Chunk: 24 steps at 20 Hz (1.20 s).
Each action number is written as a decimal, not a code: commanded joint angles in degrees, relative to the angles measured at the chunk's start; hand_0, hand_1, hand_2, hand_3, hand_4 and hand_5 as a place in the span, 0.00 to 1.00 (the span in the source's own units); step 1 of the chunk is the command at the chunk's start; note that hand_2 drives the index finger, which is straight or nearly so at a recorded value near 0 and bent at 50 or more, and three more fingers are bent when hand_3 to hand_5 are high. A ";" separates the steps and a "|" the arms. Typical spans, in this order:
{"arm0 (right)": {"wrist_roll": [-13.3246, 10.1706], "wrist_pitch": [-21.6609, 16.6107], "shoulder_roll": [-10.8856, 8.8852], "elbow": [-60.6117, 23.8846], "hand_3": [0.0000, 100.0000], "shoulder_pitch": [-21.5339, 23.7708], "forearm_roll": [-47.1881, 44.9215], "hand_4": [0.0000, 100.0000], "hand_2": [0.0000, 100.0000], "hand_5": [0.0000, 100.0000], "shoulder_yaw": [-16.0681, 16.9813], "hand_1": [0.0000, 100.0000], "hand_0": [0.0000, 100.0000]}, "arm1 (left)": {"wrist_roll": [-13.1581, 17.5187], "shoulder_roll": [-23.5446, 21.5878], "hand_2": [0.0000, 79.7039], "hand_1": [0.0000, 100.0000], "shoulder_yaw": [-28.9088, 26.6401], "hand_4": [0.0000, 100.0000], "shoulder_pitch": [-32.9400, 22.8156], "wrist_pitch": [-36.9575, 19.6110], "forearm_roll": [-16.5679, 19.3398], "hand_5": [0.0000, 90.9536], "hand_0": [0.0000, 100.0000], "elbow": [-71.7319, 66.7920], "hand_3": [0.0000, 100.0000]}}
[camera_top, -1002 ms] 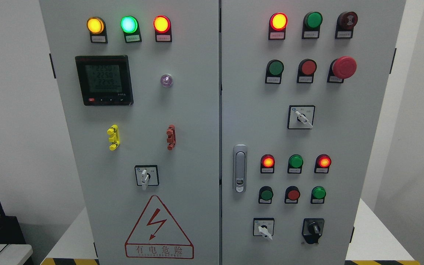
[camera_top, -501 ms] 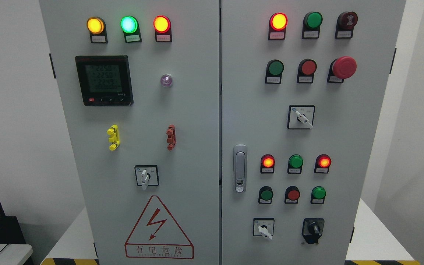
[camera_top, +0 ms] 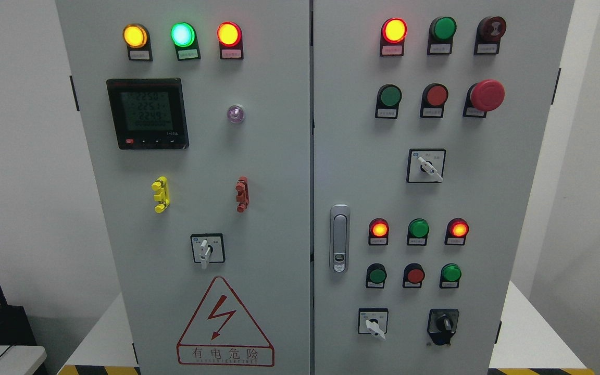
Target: Turn on light switch 1
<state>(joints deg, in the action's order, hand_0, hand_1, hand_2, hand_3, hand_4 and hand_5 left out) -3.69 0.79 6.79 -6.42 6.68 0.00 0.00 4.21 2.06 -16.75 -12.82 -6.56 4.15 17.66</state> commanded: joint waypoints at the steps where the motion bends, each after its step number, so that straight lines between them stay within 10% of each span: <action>1: 0.00 0.00 -0.02 0.00 0.00 0.00 -1.41 0.00 0.00 0.00 -0.97 0.39 0.12 | -0.43 -0.21 0.00 0.04 -12.96 0.00 -3.00 -3.82 1.57 0.00 0.35 15.04 0.00; 6: 0.00 0.00 0.06 0.00 0.00 0.00 -1.41 0.00 0.00 0.00 -0.97 0.39 0.12 | 0.01 -0.65 0.00 0.07 -20.08 0.01 -3.88 -6.54 1.57 0.00 0.36 21.37 0.00; 15: 0.00 0.00 0.06 0.00 0.00 0.00 -1.41 0.00 0.00 0.00 -0.97 0.39 0.12 | 3.26 -0.56 0.00 0.09 -31.68 0.34 -3.08 -8.30 1.39 0.03 0.37 45.01 0.16; 20: 0.00 0.00 -0.02 0.00 0.00 0.00 -1.41 0.00 0.00 0.00 -0.97 0.39 0.12 | 5.11 -0.65 0.39 0.15 -32.30 0.57 -3.08 -14.54 0.86 0.28 0.40 53.27 0.48; 24: 0.00 0.00 -0.02 0.00 0.00 0.00 -1.41 0.00 0.00 0.00 -0.97 0.39 0.12 | 7.57 -0.74 0.43 0.17 -32.21 0.64 -2.91 -16.12 0.77 0.36 0.40 61.80 0.55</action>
<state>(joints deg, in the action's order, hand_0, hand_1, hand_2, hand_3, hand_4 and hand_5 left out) -3.69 0.79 6.78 -6.42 6.68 0.00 0.00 10.45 0.24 -43.01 -15.87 -21.39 5.14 57.68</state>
